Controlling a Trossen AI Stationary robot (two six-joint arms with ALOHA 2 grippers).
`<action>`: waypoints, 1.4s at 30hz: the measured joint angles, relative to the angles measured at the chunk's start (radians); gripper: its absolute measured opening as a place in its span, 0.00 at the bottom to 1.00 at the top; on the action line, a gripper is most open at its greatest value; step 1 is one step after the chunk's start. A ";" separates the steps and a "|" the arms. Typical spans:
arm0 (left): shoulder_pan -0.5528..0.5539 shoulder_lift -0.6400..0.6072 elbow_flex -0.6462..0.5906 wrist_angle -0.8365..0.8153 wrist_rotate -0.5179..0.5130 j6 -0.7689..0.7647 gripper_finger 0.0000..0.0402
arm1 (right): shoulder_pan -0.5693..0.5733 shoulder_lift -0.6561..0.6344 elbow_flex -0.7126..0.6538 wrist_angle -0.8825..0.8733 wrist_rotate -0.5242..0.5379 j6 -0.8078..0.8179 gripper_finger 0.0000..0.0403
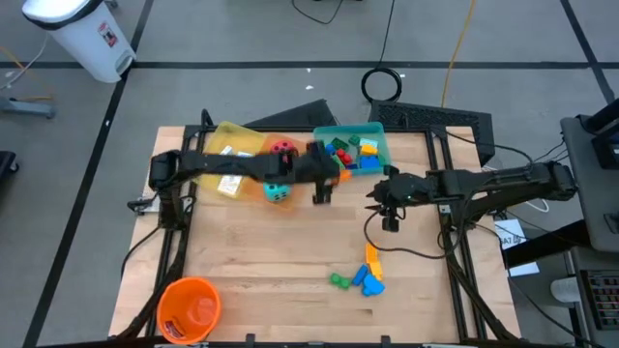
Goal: Pick & Place Toys
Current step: Put the orange game piece into the blue bin, then put the yellow game piece into the blue bin
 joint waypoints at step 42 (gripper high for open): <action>0.174 -0.172 -0.061 -0.050 0.458 -0.144 0.98 | 0.000 -0.090 -0.104 0.107 0.072 -0.031 0.32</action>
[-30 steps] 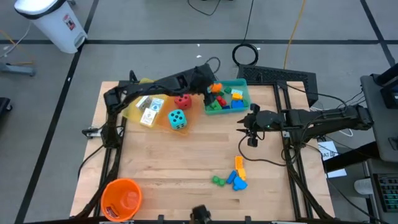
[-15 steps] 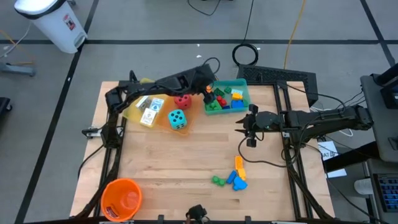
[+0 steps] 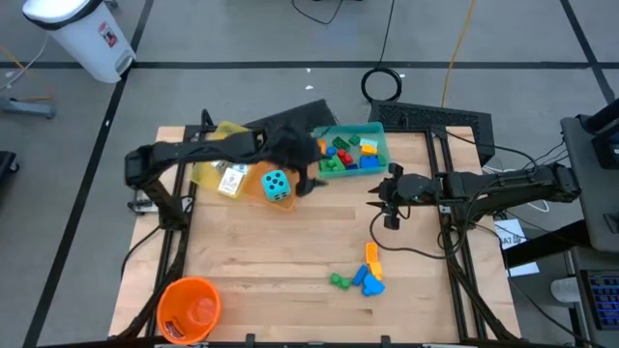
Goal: Pick & Place Toys
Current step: Put the yellow game piece into the blue bin
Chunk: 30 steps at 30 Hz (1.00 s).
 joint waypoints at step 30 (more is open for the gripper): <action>-0.053 -1.030 -1.205 0.742 -0.172 -0.257 0.98 | 0.013 0.025 -0.180 0.375 -0.375 0.013 0.32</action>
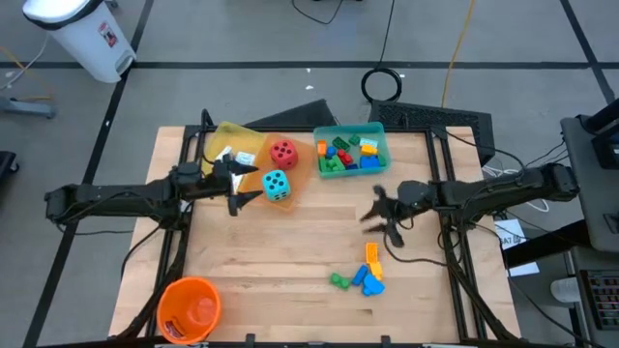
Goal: Pick & Place Toys
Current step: Put the yellow game piece into the blue bin
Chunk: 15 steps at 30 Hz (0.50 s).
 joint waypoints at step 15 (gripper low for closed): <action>0.000 0.002 -0.014 -0.009 -0.022 -0.030 0.98 | 0.413 0.275 0.063 -0.123 0.013 0.127 0.52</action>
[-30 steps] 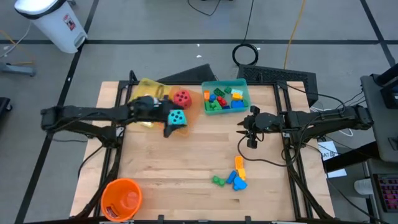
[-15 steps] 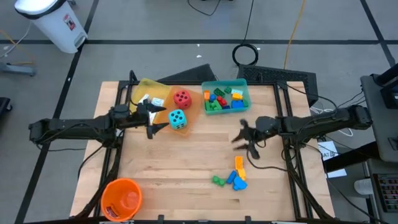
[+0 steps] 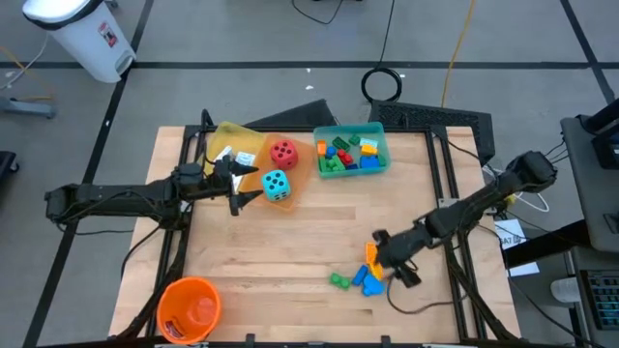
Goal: Pick & Place Toys
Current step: Put the yellow game piece into the blue bin
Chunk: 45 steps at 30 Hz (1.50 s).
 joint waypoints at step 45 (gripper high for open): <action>0.000 0.000 0.001 -0.022 -0.028 -0.020 0.98 | -0.289 0.009 0.000 -0.122 0.201 -0.273 0.54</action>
